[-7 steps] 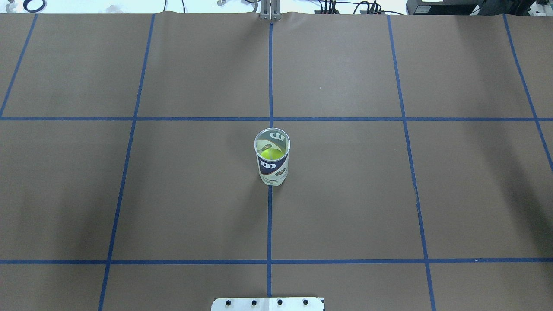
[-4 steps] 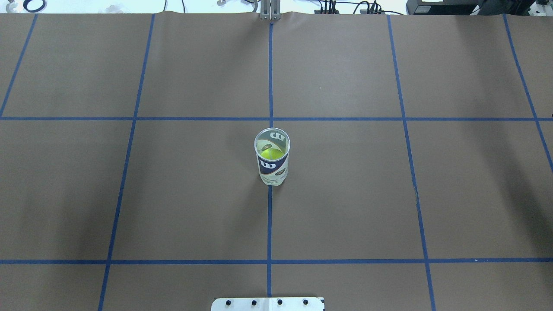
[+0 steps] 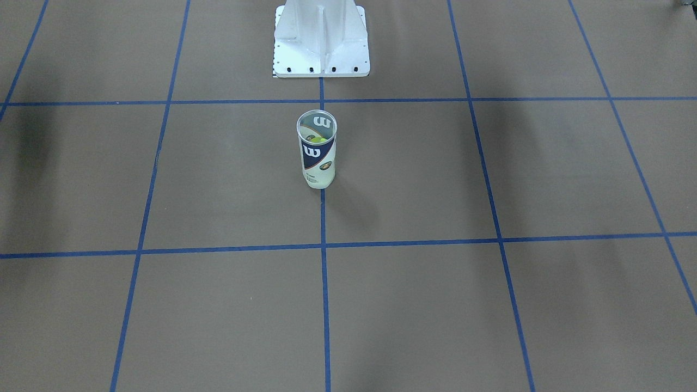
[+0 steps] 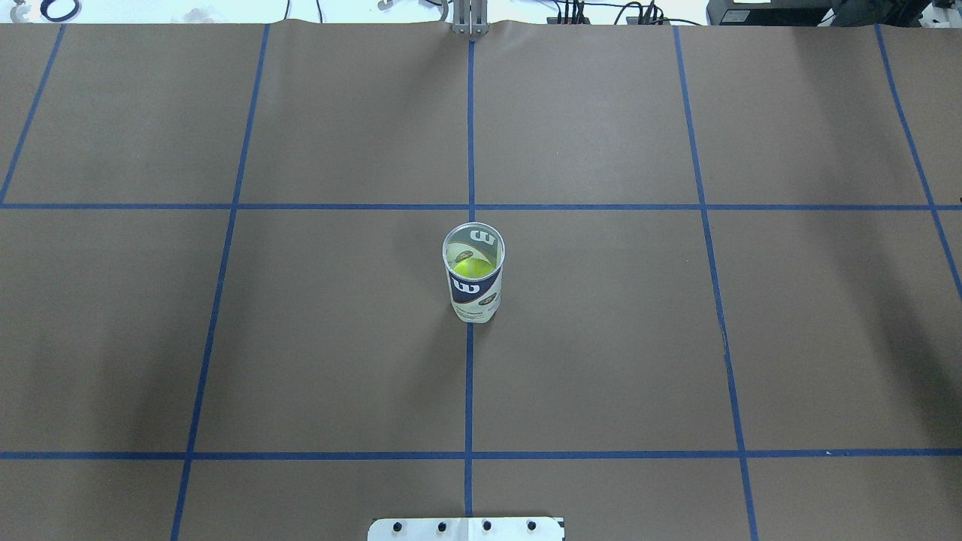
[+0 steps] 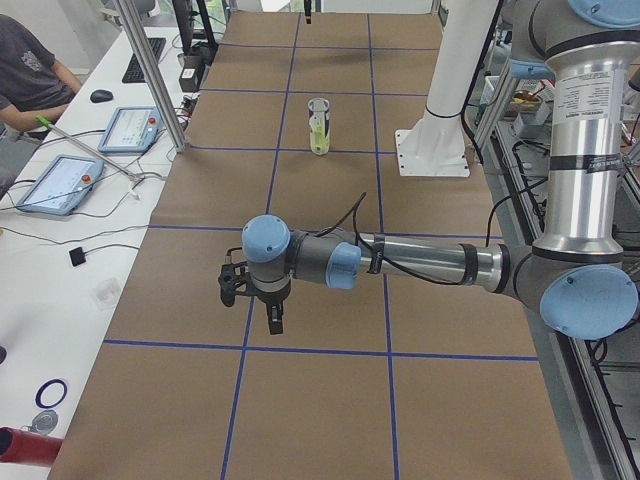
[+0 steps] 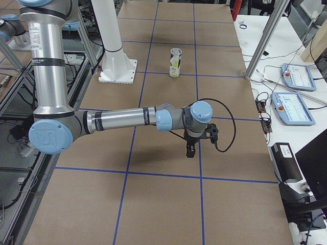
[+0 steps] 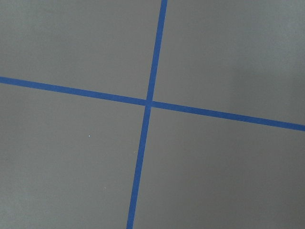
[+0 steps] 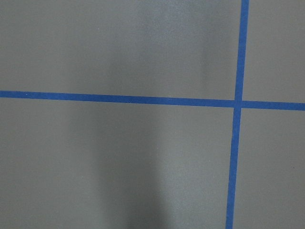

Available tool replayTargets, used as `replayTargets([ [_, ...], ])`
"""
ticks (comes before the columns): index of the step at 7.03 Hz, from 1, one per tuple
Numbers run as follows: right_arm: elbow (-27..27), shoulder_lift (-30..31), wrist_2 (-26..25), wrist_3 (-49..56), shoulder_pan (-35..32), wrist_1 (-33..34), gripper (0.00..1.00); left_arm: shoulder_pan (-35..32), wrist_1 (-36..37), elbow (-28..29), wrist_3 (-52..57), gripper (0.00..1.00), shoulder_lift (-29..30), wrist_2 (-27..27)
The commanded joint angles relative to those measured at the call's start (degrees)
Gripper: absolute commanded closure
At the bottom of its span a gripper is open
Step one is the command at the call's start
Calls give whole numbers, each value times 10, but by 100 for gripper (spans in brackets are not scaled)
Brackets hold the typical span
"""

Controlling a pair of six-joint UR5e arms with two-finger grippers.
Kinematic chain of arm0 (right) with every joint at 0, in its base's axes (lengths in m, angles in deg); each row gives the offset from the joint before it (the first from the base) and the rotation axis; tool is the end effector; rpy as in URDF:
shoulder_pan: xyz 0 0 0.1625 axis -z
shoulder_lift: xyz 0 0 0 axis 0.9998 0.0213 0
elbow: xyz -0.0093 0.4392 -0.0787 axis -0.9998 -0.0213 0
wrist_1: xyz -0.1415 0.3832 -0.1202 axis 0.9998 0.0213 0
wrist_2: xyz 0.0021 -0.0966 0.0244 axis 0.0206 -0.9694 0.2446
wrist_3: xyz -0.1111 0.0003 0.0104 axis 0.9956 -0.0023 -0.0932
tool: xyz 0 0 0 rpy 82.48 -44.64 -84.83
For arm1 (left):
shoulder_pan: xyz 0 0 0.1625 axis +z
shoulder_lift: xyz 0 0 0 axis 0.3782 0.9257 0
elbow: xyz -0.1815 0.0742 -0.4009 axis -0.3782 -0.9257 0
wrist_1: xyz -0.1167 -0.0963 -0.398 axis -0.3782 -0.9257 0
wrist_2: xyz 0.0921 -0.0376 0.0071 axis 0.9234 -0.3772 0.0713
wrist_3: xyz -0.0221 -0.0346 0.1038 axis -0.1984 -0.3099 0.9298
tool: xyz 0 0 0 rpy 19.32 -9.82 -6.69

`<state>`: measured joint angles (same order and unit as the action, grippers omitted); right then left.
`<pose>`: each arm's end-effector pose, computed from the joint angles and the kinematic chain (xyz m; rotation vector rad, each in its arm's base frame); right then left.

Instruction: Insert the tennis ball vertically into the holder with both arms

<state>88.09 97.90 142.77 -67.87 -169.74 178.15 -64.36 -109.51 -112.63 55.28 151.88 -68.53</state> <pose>-0.0320 -0.5273 0.6203 -0.0249 -0.8299 -0.0528 -0.0214 -0.5005 0.6326 0.0053 0.8406 -0.1723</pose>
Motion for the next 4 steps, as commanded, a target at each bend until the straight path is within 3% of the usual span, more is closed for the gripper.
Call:
replayTargets([
  [1,1,6,-3,0,-1,0,0,0,-1,3,1,1,1,0],
  [2,1,9,-12,0,0,0,0,0,-1,3,0,1,0,0],
  [3,6,6,-69,5,1,0,0,0,-1,3,0,1,-2,-1],
  [4,17,8,-78,5,0,0,0,0,-1,4,0,1,-2,-1],
])
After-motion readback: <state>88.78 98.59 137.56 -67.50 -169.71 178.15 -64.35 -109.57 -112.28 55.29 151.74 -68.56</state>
